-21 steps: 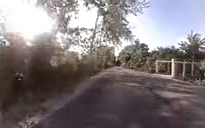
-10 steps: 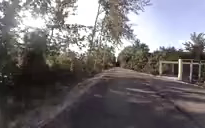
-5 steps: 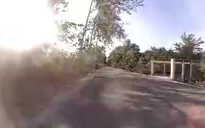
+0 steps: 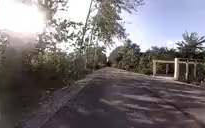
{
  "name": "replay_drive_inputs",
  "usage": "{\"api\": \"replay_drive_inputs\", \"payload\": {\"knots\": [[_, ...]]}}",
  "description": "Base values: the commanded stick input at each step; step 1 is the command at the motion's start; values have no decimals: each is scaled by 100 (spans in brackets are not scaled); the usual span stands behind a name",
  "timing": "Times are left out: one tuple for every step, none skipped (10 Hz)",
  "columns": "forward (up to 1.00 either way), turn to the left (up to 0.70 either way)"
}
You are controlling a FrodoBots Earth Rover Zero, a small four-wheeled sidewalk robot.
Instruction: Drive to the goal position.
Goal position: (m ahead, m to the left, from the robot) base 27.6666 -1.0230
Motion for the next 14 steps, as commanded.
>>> {"api": "replay_drive_inputs", "payload": {"knots": [[70, 0], [70, 0], [70, 0], [70, 0], [70, 0], [70, 0], [70, 0], [70, 0], [70, 0], [70, 0], [70, 0], [70, 0], [70, 0], [70, 0]]}}
